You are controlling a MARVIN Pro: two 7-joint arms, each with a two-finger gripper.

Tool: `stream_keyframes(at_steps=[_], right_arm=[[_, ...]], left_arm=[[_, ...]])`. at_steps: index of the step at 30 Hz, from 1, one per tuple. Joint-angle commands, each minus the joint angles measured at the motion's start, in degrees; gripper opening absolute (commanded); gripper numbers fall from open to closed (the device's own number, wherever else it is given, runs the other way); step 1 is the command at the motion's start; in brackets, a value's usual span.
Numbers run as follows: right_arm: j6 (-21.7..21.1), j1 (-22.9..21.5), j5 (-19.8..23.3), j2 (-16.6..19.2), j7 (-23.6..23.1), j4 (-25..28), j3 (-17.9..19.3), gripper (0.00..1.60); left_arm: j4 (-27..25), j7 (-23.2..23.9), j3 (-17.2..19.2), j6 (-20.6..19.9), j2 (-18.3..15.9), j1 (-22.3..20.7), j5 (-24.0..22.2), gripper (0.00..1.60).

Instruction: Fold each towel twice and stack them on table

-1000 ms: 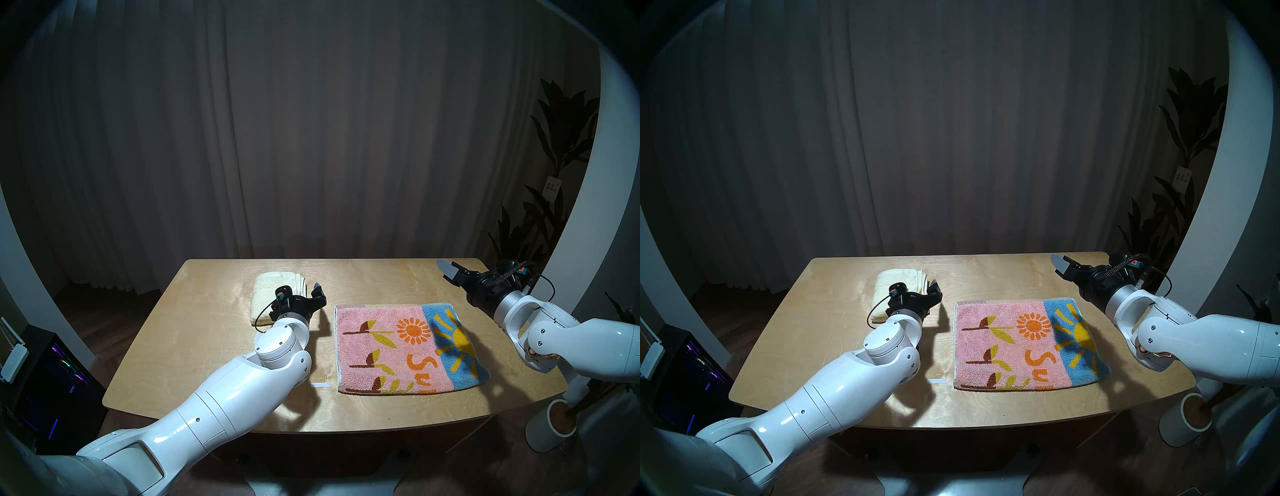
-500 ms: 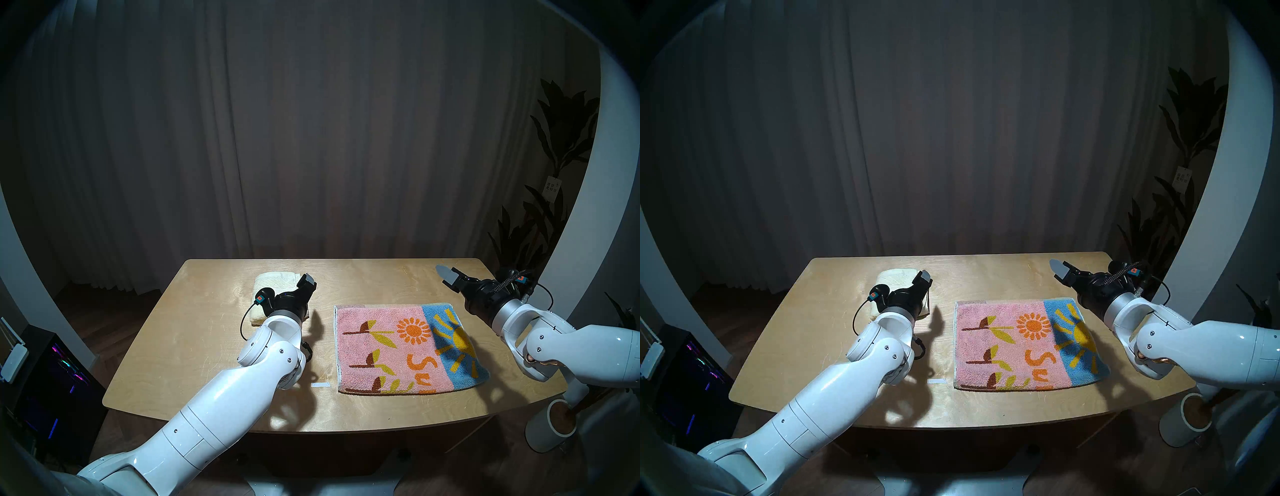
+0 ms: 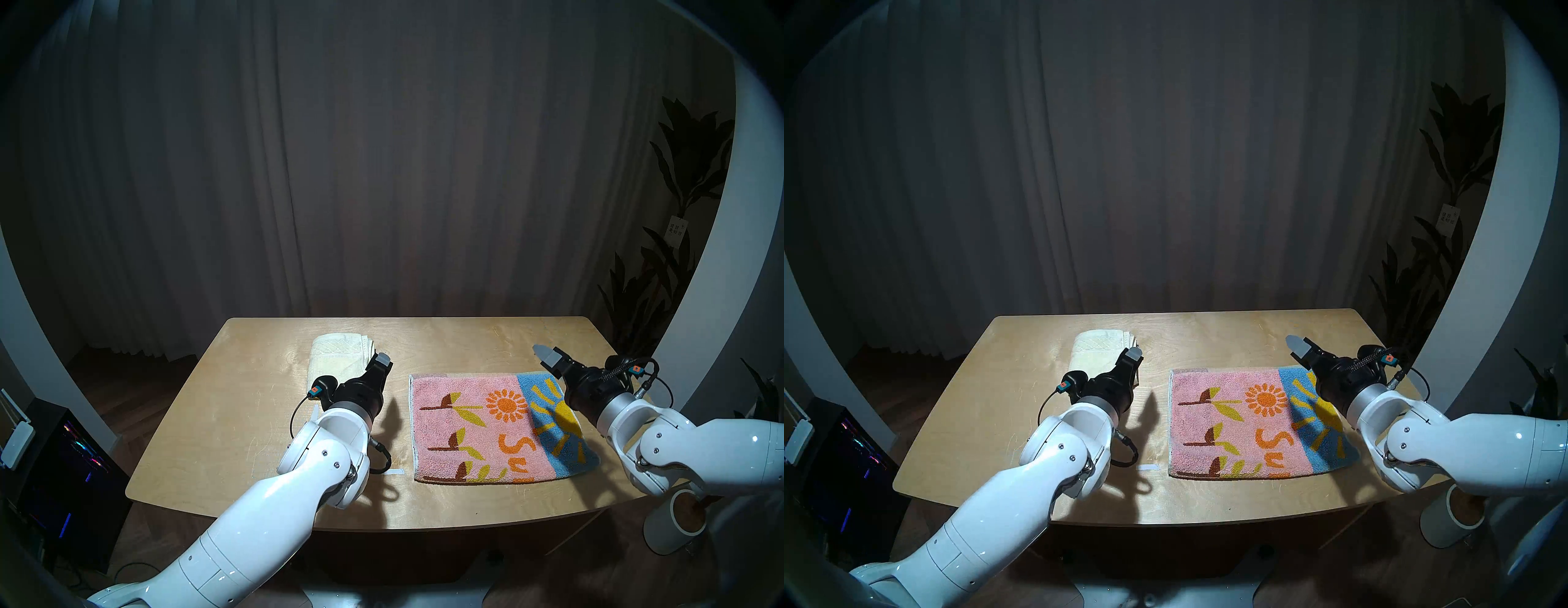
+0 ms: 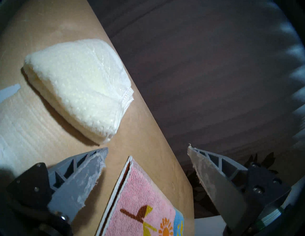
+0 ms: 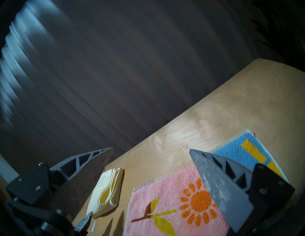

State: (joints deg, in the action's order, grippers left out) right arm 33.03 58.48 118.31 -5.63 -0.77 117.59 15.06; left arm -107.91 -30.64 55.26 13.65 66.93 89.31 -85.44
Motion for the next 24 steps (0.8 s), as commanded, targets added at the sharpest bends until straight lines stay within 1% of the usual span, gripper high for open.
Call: stream_keyframes(at_steps=[1,7,13,14,16,21,24], right_arm=[[2.98,1.9,1.73,-0.1,-1.9,3.37,-1.06,1.6],[5.39,2.33,2.6,-0.1,-3.78,4.72,-2.01,1.6],[8.01,3.06,3.78,-0.1,-5.1,3.11,-2.36,1.6],[8.01,3.06,3.78,-0.1,-5.1,3.11,-2.36,1.6],[8.64,3.33,4.56,-0.1,-5.89,1.34,-2.33,1.6],[8.67,3.95,6.43,-0.1,-7.85,-2.33,-2.43,1.6],[8.48,4.29,7.37,-0.1,-9.27,-3.46,-2.49,1.6]], left_arm=[[-6.18,-0.57,0.75,-0.85,-1.74,3.29,-2.81,1.6],[-9.18,-1.4,1.41,-2.95,-4.07,5.81,-6.31,1.6],[-11.48,-2.38,2.93,-4.65,-5.91,8.07,-10.62,1.6],[-11.48,-2.38,2.93,-4.65,-5.91,8.07,-10.62,1.6],[-12.36,-2.83,3.59,-5.52,-6.55,8.82,-12.73,1.6],[-13.58,-3.31,4.75,-7.12,-7.3,9.78,-16.64,1.6],[-14.18,-3.5,5.41,-7.93,-7.8,10.22,-18.56,1.6]])
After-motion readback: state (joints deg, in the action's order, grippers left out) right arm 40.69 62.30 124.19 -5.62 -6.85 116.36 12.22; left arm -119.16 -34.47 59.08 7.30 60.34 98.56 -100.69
